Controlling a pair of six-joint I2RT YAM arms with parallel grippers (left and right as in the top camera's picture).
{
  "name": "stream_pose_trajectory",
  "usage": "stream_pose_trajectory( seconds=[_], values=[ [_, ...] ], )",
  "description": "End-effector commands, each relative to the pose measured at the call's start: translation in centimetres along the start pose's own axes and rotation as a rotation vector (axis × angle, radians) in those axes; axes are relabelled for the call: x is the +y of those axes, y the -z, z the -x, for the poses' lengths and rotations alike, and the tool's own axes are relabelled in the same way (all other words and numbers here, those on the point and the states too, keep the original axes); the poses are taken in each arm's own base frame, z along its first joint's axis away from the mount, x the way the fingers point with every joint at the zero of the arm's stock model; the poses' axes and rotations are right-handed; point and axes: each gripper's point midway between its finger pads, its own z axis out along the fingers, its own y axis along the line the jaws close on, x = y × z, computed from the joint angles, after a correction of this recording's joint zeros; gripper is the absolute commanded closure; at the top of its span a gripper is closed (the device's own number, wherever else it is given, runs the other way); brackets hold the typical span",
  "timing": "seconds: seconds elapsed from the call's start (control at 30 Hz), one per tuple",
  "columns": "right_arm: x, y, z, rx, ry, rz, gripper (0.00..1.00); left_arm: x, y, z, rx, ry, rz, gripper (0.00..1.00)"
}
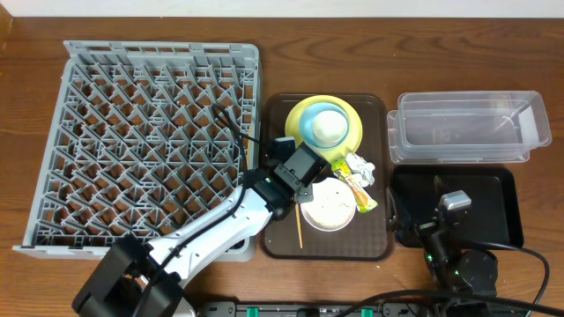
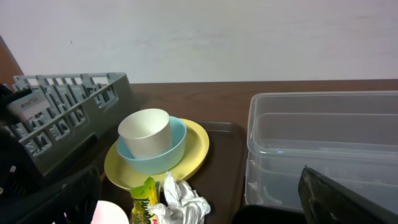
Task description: Sort waste into correct bins and load items into the dishwasher
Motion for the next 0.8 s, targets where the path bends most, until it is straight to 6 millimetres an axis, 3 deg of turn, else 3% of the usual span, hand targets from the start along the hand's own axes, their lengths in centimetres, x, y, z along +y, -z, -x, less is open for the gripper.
stream_pose_trajectory(
  seconds=[0.0, 0.37, 0.7, 0.77],
  values=[
    [-0.3, 0.0, 0.0, -0.002, 0.005, -0.011, 0.01, 0.4, -0.2, 0.1, -0.012, 0.018, 0.022, 0.81],
    [-0.3, 0.0, 0.0, -0.002, 0.005, -0.011, 0.01, 0.5, -0.8, -0.2, -0.001, 0.027, 0.034, 0.84],
    [-0.3, 0.0, 0.0, -0.002, 0.005, -0.011, 0.01, 0.6, -3.2, -0.8, 0.020, 0.022, 0.061, 0.83],
    [-0.3, 0.0, 0.0, -0.002, 0.005, -0.011, 0.01, 0.6, -3.8, -1.0, 0.025, 0.021, 0.066, 0.79]
  ],
)
